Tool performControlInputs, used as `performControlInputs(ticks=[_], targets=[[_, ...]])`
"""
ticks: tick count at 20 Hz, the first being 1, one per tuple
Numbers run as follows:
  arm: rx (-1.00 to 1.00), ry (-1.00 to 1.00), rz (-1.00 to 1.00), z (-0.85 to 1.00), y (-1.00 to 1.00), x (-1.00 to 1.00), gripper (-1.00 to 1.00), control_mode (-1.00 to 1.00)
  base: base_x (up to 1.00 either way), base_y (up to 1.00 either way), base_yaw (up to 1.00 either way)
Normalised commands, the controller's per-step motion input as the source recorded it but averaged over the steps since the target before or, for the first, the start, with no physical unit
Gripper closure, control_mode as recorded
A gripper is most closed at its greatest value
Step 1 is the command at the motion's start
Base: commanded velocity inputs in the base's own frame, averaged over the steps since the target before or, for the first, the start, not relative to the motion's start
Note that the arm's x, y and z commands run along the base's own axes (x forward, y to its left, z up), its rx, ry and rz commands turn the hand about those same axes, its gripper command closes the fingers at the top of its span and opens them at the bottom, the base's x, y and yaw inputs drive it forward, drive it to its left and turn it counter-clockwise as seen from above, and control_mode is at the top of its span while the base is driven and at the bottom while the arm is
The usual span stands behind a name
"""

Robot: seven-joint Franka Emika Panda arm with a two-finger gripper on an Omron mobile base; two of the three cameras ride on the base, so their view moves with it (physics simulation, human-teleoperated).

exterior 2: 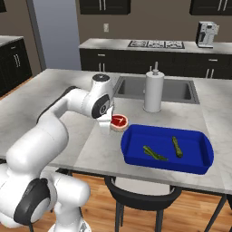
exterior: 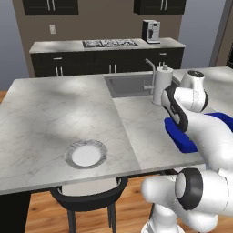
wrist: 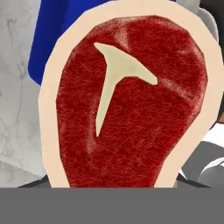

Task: Create a steak meal by picking up the steak and asparagus from the tray and placing them on the plate. Leave the squash on the tray.

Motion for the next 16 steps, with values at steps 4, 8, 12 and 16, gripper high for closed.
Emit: performControlInputs(ticks=[4,8,12,16], targets=[[-0.04,0.15,0.73,0.25,1.00,-0.16,1.00,-1.00,0.00,0.00,0.00],[-0.12,0.11,0.78,0.02,1.00,-0.32,1.00,-1.00,0.00,0.00,0.00],[-0.16,0.03,0.81,0.00,1.00,-0.43,1.00,-1.00,0.00,0.00,0.00],[-0.16,0.00,0.76,-0.01,1.00,-0.37,1.00,-1.00,0.00,0.00,0.00]])
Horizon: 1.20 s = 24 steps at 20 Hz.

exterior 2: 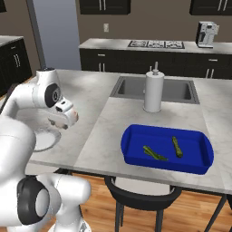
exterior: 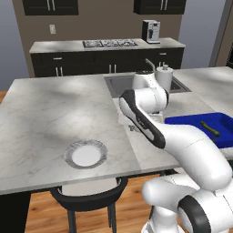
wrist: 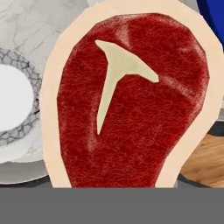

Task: Create a steak meal by picking up the steak and asparagus from the tray and placing them on the plate. Leave the squash on the tray.

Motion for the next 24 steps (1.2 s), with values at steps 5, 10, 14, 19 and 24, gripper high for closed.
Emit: performControlInputs(ticks=[5,10,14,19,24], targets=[[-0.12,-0.03,0.60,-0.09,0.92,-0.22,1.00,-1.00,0.00,0.00,0.00],[-0.02,0.00,0.35,-0.26,0.68,-0.01,1.00,-1.00,0.00,0.00,0.00],[0.00,0.07,0.28,-0.35,0.54,0.05,1.00,-1.00,0.00,0.00,0.00],[0.04,0.08,0.25,-0.35,0.30,0.29,1.00,-1.00,0.00,0.00,0.00],[0.02,0.00,0.16,-0.29,0.02,0.31,1.00,-1.00,0.00,0.00,0.00]])
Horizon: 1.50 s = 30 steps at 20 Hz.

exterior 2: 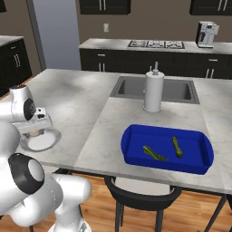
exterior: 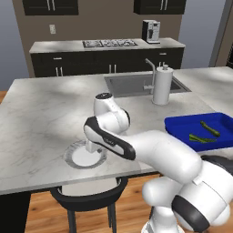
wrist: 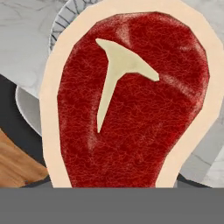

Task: Create a steak meal by picking up the steak and asparagus from the tray and placing them on the plate. Leave the squash on the tray.

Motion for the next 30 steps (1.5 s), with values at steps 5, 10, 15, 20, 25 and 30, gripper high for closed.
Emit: performControlInputs(ticks=[5,10,15,20,25,30], targets=[[0.00,0.00,0.10,-0.42,0.00,0.27,1.00,-1.00,0.00,0.00,0.00],[0.00,0.00,0.09,-0.49,0.08,0.42,1.00,-1.00,0.00,0.00,0.00],[0.00,0.00,0.07,-0.35,0.22,0.42,1.00,-1.00,0.00,0.00,0.00],[0.00,0.00,0.07,-0.31,0.19,0.38,1.00,-1.00,0.00,0.00,0.00],[0.00,0.00,0.08,-0.29,0.07,0.35,1.00,-1.00,0.00,0.00,0.00],[0.00,0.00,0.07,-0.24,0.09,0.29,1.00,-1.00,0.00,0.00,0.00]])
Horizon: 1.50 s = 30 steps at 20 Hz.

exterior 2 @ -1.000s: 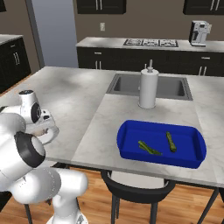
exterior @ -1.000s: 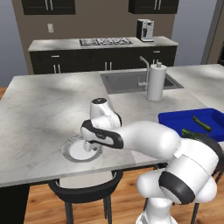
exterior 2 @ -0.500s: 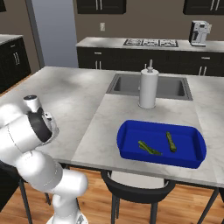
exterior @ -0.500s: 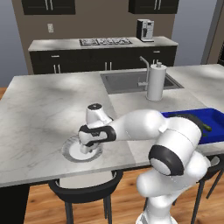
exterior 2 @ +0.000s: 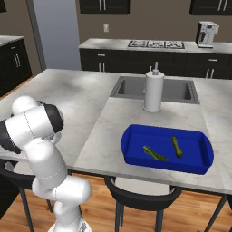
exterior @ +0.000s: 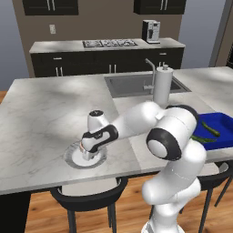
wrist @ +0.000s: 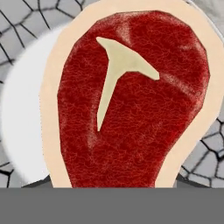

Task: Create a steak meal by picking up the steak and asparagus from the tray and placing them on the plate. Leave the squash on the tray.

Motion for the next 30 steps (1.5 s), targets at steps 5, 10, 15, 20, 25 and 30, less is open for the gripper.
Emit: performControlInputs(ticks=[5,10,15,20,25,30], targets=[[0.00,0.00,0.05,-0.19,0.19,0.29,-1.00,-1.00,0.00,0.00,0.00],[0.00,0.00,0.02,-0.03,0.03,0.08,-1.00,-1.00,0.00,0.00,0.00],[0.00,-0.01,0.00,0.02,-0.04,-0.16,-1.00,-1.00,0.00,0.00,0.00],[0.00,-0.10,0.00,0.23,-0.18,-0.37,-1.00,-1.00,0.00,0.00,0.00],[0.01,-0.22,0.00,0.73,-0.57,-0.54,-1.00,-1.00,0.00,0.00,0.00],[0.05,-0.17,0.00,0.78,-0.83,-0.46,-1.00,-1.00,0.00,0.00,0.00]])
